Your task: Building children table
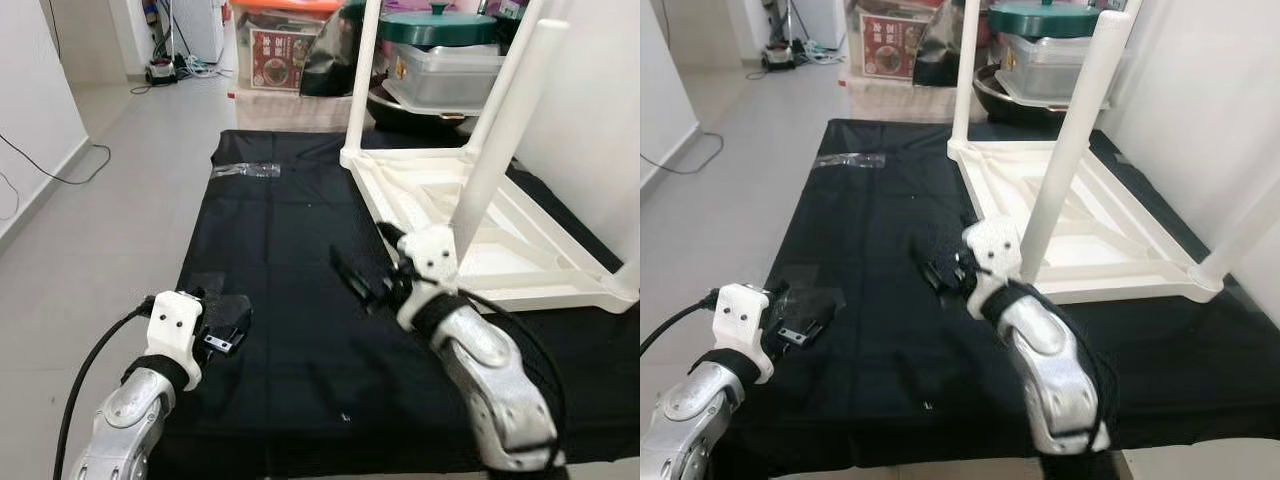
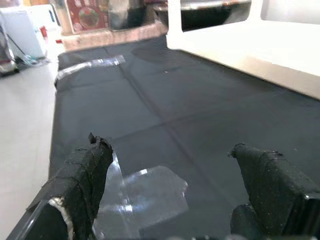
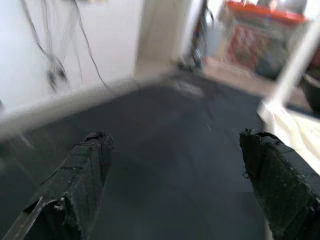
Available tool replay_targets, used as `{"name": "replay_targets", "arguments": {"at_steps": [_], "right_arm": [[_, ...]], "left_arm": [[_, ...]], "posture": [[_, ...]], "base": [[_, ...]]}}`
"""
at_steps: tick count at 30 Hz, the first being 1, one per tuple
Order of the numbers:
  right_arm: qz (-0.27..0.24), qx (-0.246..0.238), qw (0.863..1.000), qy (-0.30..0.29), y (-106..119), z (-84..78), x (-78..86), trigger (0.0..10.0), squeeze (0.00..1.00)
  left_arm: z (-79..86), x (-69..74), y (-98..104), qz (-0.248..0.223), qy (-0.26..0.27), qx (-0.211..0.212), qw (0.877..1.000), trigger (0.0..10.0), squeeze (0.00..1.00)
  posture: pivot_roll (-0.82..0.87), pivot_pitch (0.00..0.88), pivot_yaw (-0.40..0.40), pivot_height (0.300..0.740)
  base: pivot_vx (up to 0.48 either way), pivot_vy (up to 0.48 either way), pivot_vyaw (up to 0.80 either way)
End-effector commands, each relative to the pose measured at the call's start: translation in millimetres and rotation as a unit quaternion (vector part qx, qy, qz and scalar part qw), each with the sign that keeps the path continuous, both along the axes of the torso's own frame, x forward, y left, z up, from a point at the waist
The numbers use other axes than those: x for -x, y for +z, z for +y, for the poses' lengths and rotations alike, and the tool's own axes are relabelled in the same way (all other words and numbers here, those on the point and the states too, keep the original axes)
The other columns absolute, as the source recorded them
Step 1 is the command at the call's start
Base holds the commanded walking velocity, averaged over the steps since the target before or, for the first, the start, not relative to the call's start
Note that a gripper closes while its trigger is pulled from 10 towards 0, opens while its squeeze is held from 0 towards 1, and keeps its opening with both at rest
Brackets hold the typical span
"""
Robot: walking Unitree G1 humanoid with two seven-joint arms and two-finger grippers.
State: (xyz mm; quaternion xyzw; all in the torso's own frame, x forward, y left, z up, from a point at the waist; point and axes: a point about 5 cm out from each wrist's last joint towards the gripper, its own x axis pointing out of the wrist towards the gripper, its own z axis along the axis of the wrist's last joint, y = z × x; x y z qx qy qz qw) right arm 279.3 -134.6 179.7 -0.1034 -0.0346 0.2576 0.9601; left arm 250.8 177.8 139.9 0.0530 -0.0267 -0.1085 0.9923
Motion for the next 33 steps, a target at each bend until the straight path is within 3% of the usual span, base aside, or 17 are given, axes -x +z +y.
{"name": "replay_targets", "arguments": {"at_steps": [1,2,5,7,9,12,14,16,19,21,24,25,26,27,29,31,33], "right_arm": [[0.035,0.049,0.997,-0.055,-15.7,-12.8,-5.8,10.0,0.0],[0.047,0.094,0.99,-0.098,-22.0,-21.8,-11.4,10.0,0.0],[0.061,0.124,0.983,-0.123,-24.1,-25.2,-15.6,10.0,0.0],[0.082,0.128,0.984,-0.092,-24.4,-18.0,-17.0,10.0,0.0],[0.091,0.109,0.99,-0.023,-23.7,-8.2,-12.3,10.0,0.0],[0.088,0.1,0.991,0.026,-25.6,-10.1,-4.7,10.0,0.0],[0.088,0.1,0.991,0.026,-25.6,-10.1,-4.7,10.0,0.0],[0.122,0.131,0.983,0.041,-30.3,-25.5,-6.8,10.0,0.0],[0.151,0.139,0.976,0.078,-26.6,-33.7,-6.6,10.0,0.0],[0.151,0.139,0.976,0.078,-26.6,-33.7,-6.6,10.0,0.0],[0.16,0.149,0.971,0.102,-19.9,-47.9,-7.7,10.0,0.0],[0.159,0.174,0.966,0.107,-16.7,-61.3,-9.2,10.0,0.0],[0.159,0.174,0.966,0.107,-16.7,-61.3,-9.2,10.0,0.0],[0.162,0.209,0.96,0.095,-14.6,-78.1,-12.1,10.0,0.0],[0.162,0.209,0.96,0.095,-14.6,-78.1,-12.1,10.0,0.0],[0.174,0.263,0.947,0.058,-11.4,-108.9,-16.4,10.0,0.0],[0.178,0.279,0.943,0.042,-9.3,-118.8,-17.7,10.0,0.0]], "left_arm": [[1.2,-1.2,8.2,-0.021,0.026,-0.008,0.999,10.0,0.0],[2.4,-1.9,11.8,-0.027,0.044,-0.01,0.999,10.0,0.0],[3.2,-1.8,14.4,-0.032,0.057,-0.011,0.998,10.0,0.0],[3.8,-0.5,15.1,-0.033,0.072,-0.011,0.997,10.0,0.0],[4.1,3.0,13.9,-0.032,0.09,-0.011,0.995,10.0,0.0],[3.9,6.1,11.9,-0.034,0.101,-0.015,0.994,10.0,0.0],[3.9,6.1,11.9,-0.034,0.101,-0.015,0.994,10.0,0.0],[4.8,8.3,11.1,-0.041,0.11,-0.028,0.993,10.0,0.0],[5.8,9.2,10.0,-0.041,0.114,-0.03,0.992,10.0,0.0],[5.8,9.2,10.0,-0.041,0.114,-0.03,0.992,10.0,0.0],[5.3,8.0,7.2,-0.036,0.115,-0.031,0.992,10.0,0.0],[4.1,6.9,5.9,-0.034,0.113,-0.032,0.992,10.0,0.0],[4.1,6.9,5.9,-0.034,0.113,-0.032,0.992,10.0,0.0],[2.8,5.4,4.7,-0.032,0.111,-0.034,0.993,10.0,0.0],[2.8,5.4,4.7,-0.032,0.111,-0.034,0.993,10.0,0.0],[1.5,3.4,3.2,-0.03,0.109,-0.036,0.993,10.0,0.0],[1.4,2.8,2.6,-0.03,0.109,-0.036,0.993,10.0,0.0]], "posture": [[-0.01,0.0,-0.056,0.74],[0.0,0.0,-0.058,0.74],[0.0,0.0,-0.06,0.74],[0.0,0.0,-0.062,0.74],[0.0,0.0,-0.069,0.74],[0.0,0.0,-0.079,0.74],[0.0,0.0,-0.079,0.74],[0.01,0.0,-0.086,0.74],[0.01,0.0,-0.083,0.74],[0.01,0.0,-0.083,0.74],[0.0,0.0,-0.076,0.74],[0.0,0.0,-0.076,0.74],[0.0,0.0,-0.076,0.74],[-0.01,0.0,-0.073,0.74],[-0.01,0.0,-0.073,0.74],[-0.02,0.0,-0.064,0.74],[-0.02,0.0,-0.059,0.74]], "base": [[0.0,0.0,0.0],[0.0,0.0,0.0],[0.0,0.0,0.0],[0.0,0.0,0.0],[0.0,0.0,0.0],[0.0,0.0,0.0],[0.0,0.0,0.0],[0.0,0.0,0.0],[0.0,0.0,0.0],[0.0,0.0,0.0],[0.0,0.0,0.0],[0.0,0.0,0.0],[0.0,0.0,0.0],[0.0,0.0,0.0],[0.0,0.0,0.0],[0.0,0.0,0.0],[0.0,0.0,0.0]]}}
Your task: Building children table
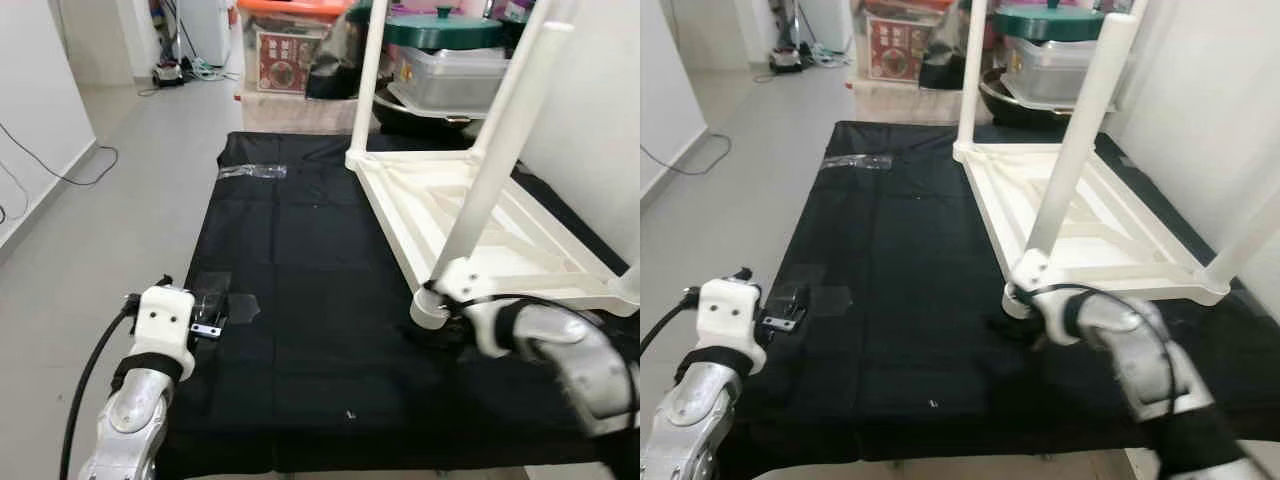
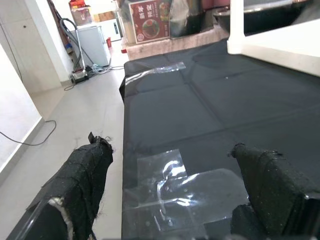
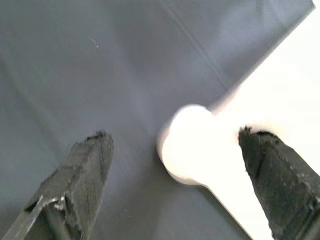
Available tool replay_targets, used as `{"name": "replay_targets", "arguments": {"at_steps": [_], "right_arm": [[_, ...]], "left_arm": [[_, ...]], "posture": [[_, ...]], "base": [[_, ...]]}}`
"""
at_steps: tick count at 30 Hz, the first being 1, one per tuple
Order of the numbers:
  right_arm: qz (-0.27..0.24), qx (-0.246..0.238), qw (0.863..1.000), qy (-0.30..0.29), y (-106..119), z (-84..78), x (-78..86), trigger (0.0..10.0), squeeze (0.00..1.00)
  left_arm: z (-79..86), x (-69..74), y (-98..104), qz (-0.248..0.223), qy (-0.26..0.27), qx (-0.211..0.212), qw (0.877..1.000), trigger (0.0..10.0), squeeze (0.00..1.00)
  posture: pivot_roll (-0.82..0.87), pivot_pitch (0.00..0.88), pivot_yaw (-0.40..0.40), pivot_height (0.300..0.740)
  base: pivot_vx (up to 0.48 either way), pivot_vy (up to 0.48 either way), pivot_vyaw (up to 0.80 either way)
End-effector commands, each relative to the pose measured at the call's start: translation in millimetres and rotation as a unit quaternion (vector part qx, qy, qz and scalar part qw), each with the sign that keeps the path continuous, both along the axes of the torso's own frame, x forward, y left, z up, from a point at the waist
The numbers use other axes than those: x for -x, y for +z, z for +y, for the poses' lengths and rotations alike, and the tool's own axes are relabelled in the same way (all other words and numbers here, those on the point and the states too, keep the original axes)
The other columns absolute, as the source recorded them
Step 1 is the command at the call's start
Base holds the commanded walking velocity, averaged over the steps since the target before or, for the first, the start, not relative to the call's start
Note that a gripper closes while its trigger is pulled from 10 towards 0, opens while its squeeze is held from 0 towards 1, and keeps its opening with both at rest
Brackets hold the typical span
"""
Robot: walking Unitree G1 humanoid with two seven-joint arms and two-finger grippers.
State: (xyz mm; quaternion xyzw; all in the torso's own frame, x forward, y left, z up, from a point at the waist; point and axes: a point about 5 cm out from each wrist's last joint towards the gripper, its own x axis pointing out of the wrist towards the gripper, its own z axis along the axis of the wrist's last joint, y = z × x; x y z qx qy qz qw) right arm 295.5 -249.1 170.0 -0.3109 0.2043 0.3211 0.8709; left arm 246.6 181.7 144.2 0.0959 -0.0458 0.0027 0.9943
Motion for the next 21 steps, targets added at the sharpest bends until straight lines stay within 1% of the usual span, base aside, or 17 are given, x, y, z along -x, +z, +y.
{"name": "replay_targets", "arguments": {"at_steps": [1,2,4,7,10,12,13,14,15,16,17,19,20,21], "right_arm": [[-0.007,0.022,0.999,-0.022,1.9,-12.0,-3.1,10.0,0.0],[-0.007,0.022,0.999,-0.022,1.9,-12.0,-3.1,10.0,0.0],[-0.005,0.037,0.998,-0.047,2.7,-22.2,-6.5,10.0,0.0],[0.0,0.044,0.998,-0.047,0.4,-23.7,-6.1,10.0,0.0],[0.001,0.05,0.997,-0.053,-5.1,-23.6,-10.4,10.0,0.0],[-0.038,0.024,0.993,-0.107,-4.8,-18.4,-29.2,10.0,0.0],[-0.038,0.024,0.993,-0.107,-4.8,-18.4,-29.2,10.0,0.0],[-0.073,-0.003,0.985,-0.156,-4.6,-10.4,-46.2,10.0,0.0],[-0.073,-0.003,0.985,-0.156,-4.6,-10.4,-46.2,10.0,0.0],[-0.078,-0.008,0.983,-0.167,-5.5,-7.8,-50.0,10.0,0.0],[-0.086,0.003,0.981,-0.176,-9.9,-4.6,-54.5,10.0,0.0],[-0.091,0.012,0.979,-0.18,-13.0,-2.5,-57.0,10.0,0.0],[-0.103,0.034,0.976,-0.188,-16.4,-0.6,-60.6,10.0,0.0],[-0.103,0.034,0.976,-0.188,-16.4,-0.6,-60.6,10.0,0.0]], "left_arm": [[-2.5,-1.6,-2.1,0.0,-0.003,0.001,1.0,10.0,0.0],[-2.5,-1.6,-2.1,0.0,-0.003,0.001,1.0,10.0,0.0],[-2.3,-1.6,-2.4,0.001,-0.004,0.0,1.0,10.0,0.0],[-1.9,-1.2,-2.5,0.001,-0.004,0.0,1.0,10.0,0.0],[-1.4,-0.6,-2.4,0.001,-0.003,-0.001,1.0,10.0,0.0],[-0.6,-0.2,-1.8,-0.001,0.0,-0.001,1.0,10.0,0.0],[-0.6,-0.2,-1.8,-0.001,0.0,-0.001,1.0,10.0,0.0],[-0.4,-0.3,-1.4,-0.003,0.003,-0.002,1.0,10.0,0.0],[-0.4,-0.3,-1.4,-0.003,0.003,-0.002,1.0,10.0,0.0],[-0.5,-0.5,-1.3,-0.004,0.004,-0.003,1.0,10.0,0.0],[-0.9,-0.7,-0.6,-0.006,0.005,-0.006,1.0,10.0,0.0],[-1.2,-0.9,-0.1,-0.007,0.005,-0.008,1.0,10.0,0.0],[-1.0,-1.0,0.8,-0.009,0.006,-0.009,1.0,10.0,0.0],[-1.0,-1.0,0.8,-0.009,0.006,-0.009,1.0,10.0,0.0]], "posture": [[-0.02,0.0,-0.057,0.74],[-0.02,0.0,-0.057,0.74],[-0.02,0.0,-0.055,0.74],[-0.02,0.0,-0.055,0.74],[-0.02,0.0,-0.055,0.74],[-0.01,0.0,-0.063,0.74],[-0.01,0.0,-0.063,0.74],[0.0,0.0,-0.069,0.74],[0.0,0.0,-0.069,0.74],[0.0,0.0,-0.069,0.74],[0.02,0.0,-0.075,0.74],[0.02,0.0,-0.075,0.74],[0.03,0.0,-0.078,0.74],[0.03,0.0,-0.078,0.74]], "base": [[0.0,0.0,0.0],[0.0,0.0,0.0],[0.0,0.0,0.0],[0.0,0.0,0.0],[0.0,0.0,0.0],[0.0,0.0,0.0],[0.0,0.0,0.0],[0.0,0.0,0.0],[0.0,0.0,0.0],[0.0,0.0,0.0],[0.0,0.0,0.0],[0.0,0.0,0.0],[0.0,0.0,0.0],[0.0,0.0,0.0]]}}
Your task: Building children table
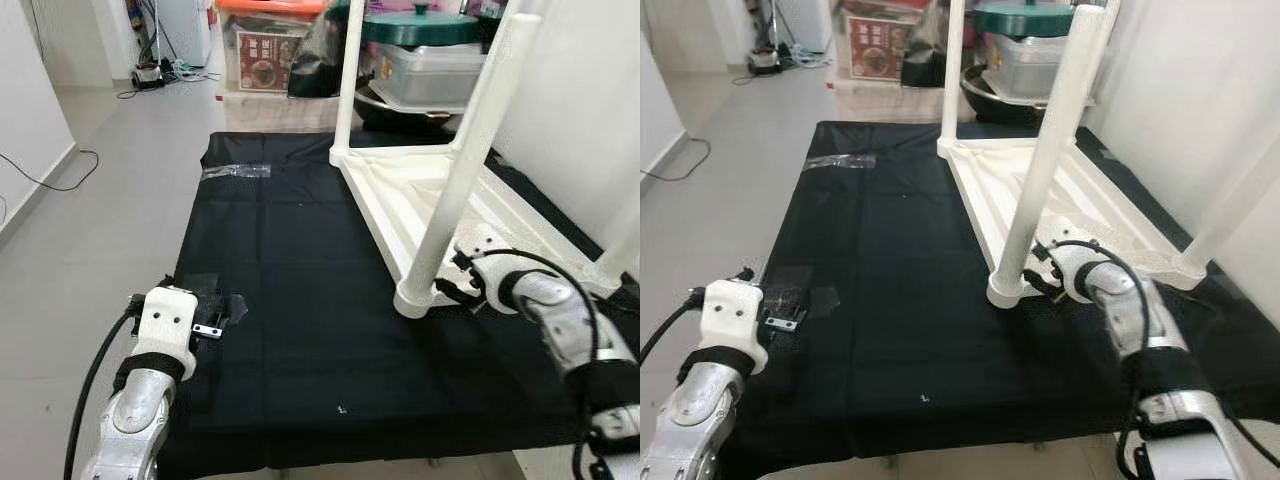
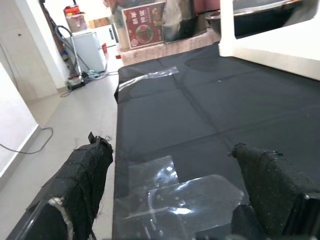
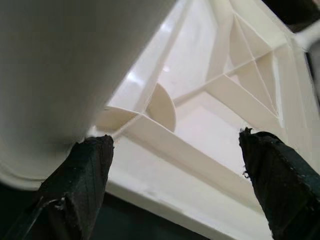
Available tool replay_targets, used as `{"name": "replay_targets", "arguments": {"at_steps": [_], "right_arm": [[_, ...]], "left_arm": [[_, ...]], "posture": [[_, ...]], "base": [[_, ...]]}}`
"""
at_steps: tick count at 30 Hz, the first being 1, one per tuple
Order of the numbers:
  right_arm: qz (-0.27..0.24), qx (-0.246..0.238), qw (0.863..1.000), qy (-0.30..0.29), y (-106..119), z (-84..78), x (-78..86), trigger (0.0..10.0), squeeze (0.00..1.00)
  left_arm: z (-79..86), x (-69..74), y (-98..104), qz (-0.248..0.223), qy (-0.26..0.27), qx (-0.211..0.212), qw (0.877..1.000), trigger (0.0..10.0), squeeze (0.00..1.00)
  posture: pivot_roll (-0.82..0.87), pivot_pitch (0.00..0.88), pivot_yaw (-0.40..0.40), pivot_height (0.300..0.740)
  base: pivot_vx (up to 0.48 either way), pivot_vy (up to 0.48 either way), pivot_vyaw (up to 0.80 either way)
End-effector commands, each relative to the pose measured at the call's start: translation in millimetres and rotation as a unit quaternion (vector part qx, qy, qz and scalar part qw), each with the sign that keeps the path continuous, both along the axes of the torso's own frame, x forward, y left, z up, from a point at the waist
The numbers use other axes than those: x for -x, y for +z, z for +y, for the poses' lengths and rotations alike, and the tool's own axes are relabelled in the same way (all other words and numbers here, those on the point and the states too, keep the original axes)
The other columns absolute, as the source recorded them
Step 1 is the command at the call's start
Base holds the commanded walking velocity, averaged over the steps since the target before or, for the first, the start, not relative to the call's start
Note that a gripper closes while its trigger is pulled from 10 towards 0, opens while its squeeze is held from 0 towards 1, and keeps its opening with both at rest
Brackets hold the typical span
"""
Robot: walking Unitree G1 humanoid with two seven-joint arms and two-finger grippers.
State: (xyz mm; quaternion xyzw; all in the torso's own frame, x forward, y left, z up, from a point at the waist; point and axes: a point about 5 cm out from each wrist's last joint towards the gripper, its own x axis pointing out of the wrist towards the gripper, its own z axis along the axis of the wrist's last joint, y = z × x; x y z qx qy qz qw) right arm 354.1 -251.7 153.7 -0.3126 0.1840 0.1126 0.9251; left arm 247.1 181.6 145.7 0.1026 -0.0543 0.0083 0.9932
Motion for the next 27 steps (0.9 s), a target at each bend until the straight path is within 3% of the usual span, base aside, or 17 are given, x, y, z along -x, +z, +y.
{"name": "replay_targets", "arguments": {"at_steps": [1,4,6,7,9,10,11,12,14,15,17,20,22,23,24,25,27], "right_arm": [[-0.006,0.016,1.0,0.003,0.0,2.0,-2.0,10.0,0.0],[-0.019,0.028,0.999,-0.007,-1.4,5.8,-6.7,10.0,0.0],[-0.067,0.05,0.996,0.002,2.8,23.0,-17.6,10.0,0.0],[-0.067,0.05,0.996,0.002,2.8,23.0,-17.6,10.0,0.0],[-0.126,0.075,0.988,0.044,13.7,45.4,-25.1,10.0,0.0],[-0.126,0.075,0.988,0.044,13.7,45.4,-25.1,10.0,0.0],[-0.156,0.078,0.981,0.089,20.2,62.9,-25.9,10.0,0.0],[-0.156,0.078,0.981,0.089,20.2,62.9,-25.9,10.0,0.0],[-0.204,0.091,0.955,0.194,26.5,102.5,-21.2,10.0,0.0],[-0.204,0.091,0.955,0.194,26.5,102.5,-21.2,10.0,0.0],[-0.219,0.095,0.94,0.243,25.0,121.5,-17.2,10.0,0.0],[-0.222,0.094,0.933,0.266,22.0,133.3,-14.8,10.0,0.0],[-0.234,0.083,0.914,0.321,15.9,168.9,-6.3,10.0,0.0],[-0.234,0.083,0.914,0.321,15.9,168.9,-6.3,10.0,0.0],[-0.236,0.075,0.905,0.345,13.3,187.4,-0.9,10.0,0.0],[-0.236,0.075,0.905,0.345,13.3,187.4,-0.9,10.0,0.0],[-0.243,0.051,0.898,0.364,10.2,213.1,5.0,10.0,0.0]], "left_arm": [[-0.9,-0.4,-0.8,0.0,0.001,-0.003,1.0,10.0,0.0],[0.0,-0.3,-0.3,0.0,0.002,-0.003,1.0,10.0,0.0],[0.3,-1.2,0.0,0.0,0.002,-0.006,1.0,10.0,0.0],[0.3,-1.2,0.0,0.0,0.002,-0.006,1.0,10.0,0.0],[-0.8,-3.0,0.4,-0.001,0.0,-0.011,1.0,10.0,0.0],[-0.8,-3.0,0.4,-0.001,0.0,-0.011,1.0,10.0,0.0],[-1.0,-3.5,0.8,-0.001,0.0,-0.013,1.0,10.0,0.0],[-1.0,-3.5,0.8,-0.001,0.0,-0.013,1.0,10.0,0.0],[-0.4,-4.4,1.5,-0.004,0.001,-0.014,1.0,10.0,0.0],[-0.4,-4.4,1.5,-0.004,0.001,-0.014,1.0,10.0,0.0],[0.0,-4.8,1.7,-0.005,0.003,-0.013,1.0,10.0,0.0],[0.0,-5.4,2.0,-0.007,0.004,-0.013,1.0,10.0,0.0],[-1.2,-6.9,2.4,-0.009,0.005,-0.012,1.0,10.0,0.0],[-1.2,-6.9,2.4,-0.009,0.005,-0.012,1.0,10.0,0.0],[-1.6,-7.2,2.5,-0.01,0.005,-0.012,1.0,10.0,0.0],[-1.6,-7.2,2.5,-0.01,0.005,-0.012,1.0,10.0,0.0],[-1.1,-6.9,2.3,-0.011,0.007,-0.012,1.0,10.0,0.0]], "posture": [[0.03,0.0,-0.078,0.74],[0.04,0.0,-0.078,0.74],[0.05,0.0,-0.077,0.74],[0.05,0.0,-0.077,0.74],[0.05,0.0,-0.076,0.74],[0.05,0.0,-0.076,0.74],[0.05,0.0,-0.073,0.74],[0.05,0.0,-0.073,0.74],[0.05,0.0,-0.073,0.74],[0.05,0.0,-0.073,0.74],[0.05,0.0,-0.073,0.74],[0.05,0.0,-0.075,0.74],[0.05,0.0,-0.077,0.74],[0.05,0.0,-0.077,0.74],[0.05,0.0,-0.078,0.74],[0.05,0.0,-0.078,0.74],[0.06,0.0,-0.092,0.74]], "base": [[0.0,0.0,0.0],[0.0,0.0,0.0],[0.0,0.0,0.0],[0.0,0.0,0.0],[0.0,0.0,0.0],[0.0,0.0,0.0],[0.0,0.0,0.0],[0.0,0.0,0.0],[0.0,0.0,0.0],[0.0,0.0,0.0],[0.0,0.0,0.0],[0.0,0.0,0.0],[0.0,0.0,0.0],[0.0,0.0,0.0],[0.0,0.0,0.0],[0.0,0.0,0.0],[0.0,0.0,0.0]]}}
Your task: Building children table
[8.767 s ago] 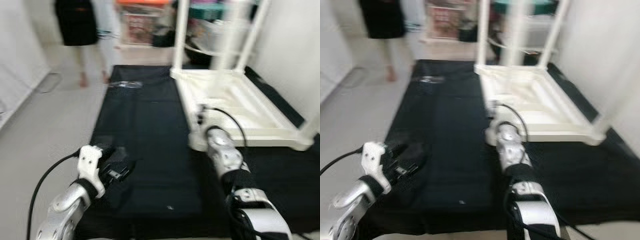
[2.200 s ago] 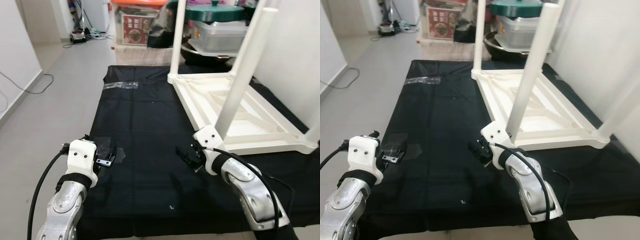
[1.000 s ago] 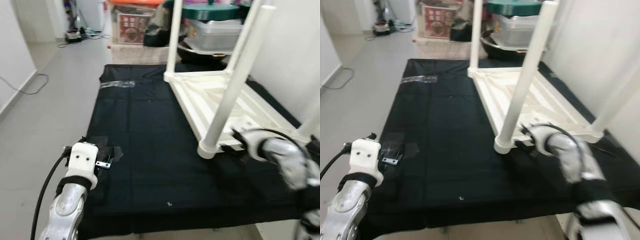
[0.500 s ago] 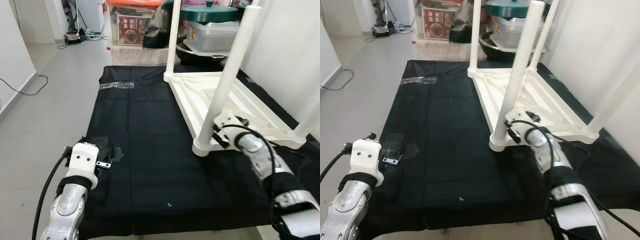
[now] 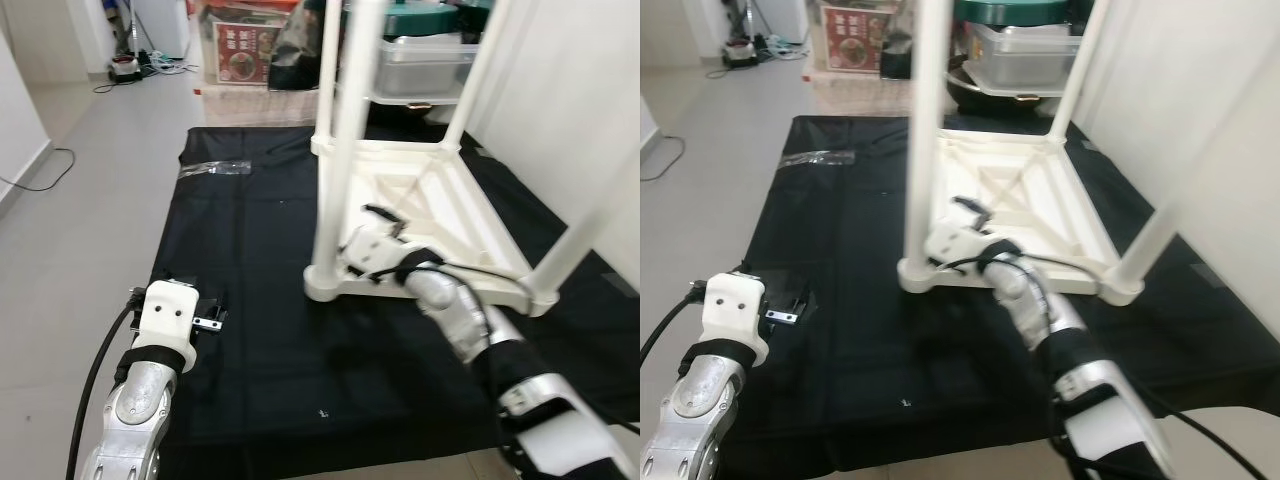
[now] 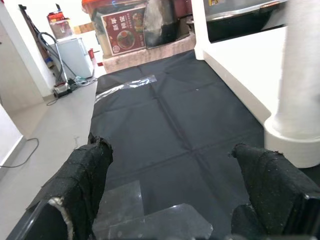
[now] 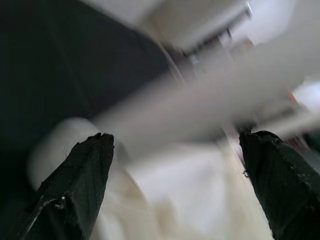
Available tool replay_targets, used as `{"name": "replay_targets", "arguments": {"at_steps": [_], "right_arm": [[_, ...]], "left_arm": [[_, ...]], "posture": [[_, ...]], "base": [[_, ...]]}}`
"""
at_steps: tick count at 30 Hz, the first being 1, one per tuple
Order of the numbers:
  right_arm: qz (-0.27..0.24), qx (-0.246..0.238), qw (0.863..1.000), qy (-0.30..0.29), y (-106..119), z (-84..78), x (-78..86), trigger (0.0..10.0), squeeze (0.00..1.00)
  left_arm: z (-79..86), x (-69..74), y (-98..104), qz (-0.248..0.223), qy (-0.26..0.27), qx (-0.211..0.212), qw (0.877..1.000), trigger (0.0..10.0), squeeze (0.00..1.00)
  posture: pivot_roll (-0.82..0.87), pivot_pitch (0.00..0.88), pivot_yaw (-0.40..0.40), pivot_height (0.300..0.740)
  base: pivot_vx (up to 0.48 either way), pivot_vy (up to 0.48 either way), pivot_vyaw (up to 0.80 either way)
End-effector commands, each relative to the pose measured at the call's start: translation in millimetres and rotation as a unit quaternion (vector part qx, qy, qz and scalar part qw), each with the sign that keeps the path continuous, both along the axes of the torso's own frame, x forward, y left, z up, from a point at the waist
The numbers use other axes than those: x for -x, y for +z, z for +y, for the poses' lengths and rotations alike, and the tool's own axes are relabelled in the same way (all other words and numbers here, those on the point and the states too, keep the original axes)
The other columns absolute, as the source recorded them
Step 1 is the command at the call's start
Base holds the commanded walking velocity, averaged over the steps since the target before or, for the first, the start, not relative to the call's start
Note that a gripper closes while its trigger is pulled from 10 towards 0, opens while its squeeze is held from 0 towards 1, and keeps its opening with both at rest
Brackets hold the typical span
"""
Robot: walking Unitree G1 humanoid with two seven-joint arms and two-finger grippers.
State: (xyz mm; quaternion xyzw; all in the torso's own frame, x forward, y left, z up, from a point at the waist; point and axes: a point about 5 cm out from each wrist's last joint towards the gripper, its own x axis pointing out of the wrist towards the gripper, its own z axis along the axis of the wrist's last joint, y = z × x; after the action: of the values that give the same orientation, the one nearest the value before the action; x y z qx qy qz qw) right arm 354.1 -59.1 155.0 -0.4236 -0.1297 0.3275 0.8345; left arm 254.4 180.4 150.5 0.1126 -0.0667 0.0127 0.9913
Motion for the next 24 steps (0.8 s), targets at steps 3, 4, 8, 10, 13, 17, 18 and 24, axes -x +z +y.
{"name": "replay_targets", "arguments": {"at_steps": [3,4,8,10,13,17,18,24], "right_arm": [[-0.014,-0.025,0.999,0.041,8.4,31.3,5.7,10.0,0.0],[-0.014,-0.025,0.999,0.041,8.4,31.3,5.7,10.0,0.0],[0.004,-0.043,0.999,0.016,4.9,39.3,3.4,10.0,0.0],[0.004,-0.051,0.999,0.0,5.1,28.6,0.7,10.0,0.0],[0.002,-0.059,0.998,-0.013,6.2,20.2,-0.9,10.0,0.0],[-0.002,-0.111,0.994,-0.017,17.2,0.0,3.3,10.0,0.0],[-0.002,-0.111,0.994,-0.017,17.2,0.0,3.3,10.0,0.0],[-0.031,-0.163,0.986,-0.036,33.7,-53.0,28.9,10.0,0.0]], "left_arm": [[2.0,1.4,-2.7,0.002,0.006,-0.001,1.0,10.0,0.0],[2.0,1.4,-2.7,0.002,0.006,-0.001,1.0,10.0,0.0],[0.8,2.3,-5.0,0.004,0.006,-0.001,1.0,10.0,0.0],[-0.7,2.3,-5.0,0.004,0.004,-0.002,1.0,10.0,0.0],[-0.5,2.7,-4.6,0.003,0.003,-0.002,1.0,10.0,0.0],[-0.9,3.4,-4.7,0.004,-0.002,0.0,1.0,10.0,0.0],[-0.9,3.4,-4.7,0.004,-0.002,0.0,1.0,10.0,0.0],[-6.7,3.2,-4.7,0.007,-0.021,0.006,1.0,10.0,0.0]], "posture": [[0.06,0.0,-0.095,0.74],[0.06,0.0,-0.095,0.74],[0.06,0.0,-0.097,0.74],[0.05,0.0,-0.097,0.74],[0.05,0.0,-0.095,0.74],[0.03,0.0,-0.085,0.74],[0.03,0.0,-0.085,0.74],[0.0,0.0,-0.058,0.74]], "base": [[0.0,0.0,0.0],[0.0,0.0,0.0],[0.0,0.0,0.0],[0.0,0.0,0.0],[0.0,0.0,0.0],[0.0,0.0,0.0],[0.0,0.0,0.0],[0.0,0.0,0.0]]}}
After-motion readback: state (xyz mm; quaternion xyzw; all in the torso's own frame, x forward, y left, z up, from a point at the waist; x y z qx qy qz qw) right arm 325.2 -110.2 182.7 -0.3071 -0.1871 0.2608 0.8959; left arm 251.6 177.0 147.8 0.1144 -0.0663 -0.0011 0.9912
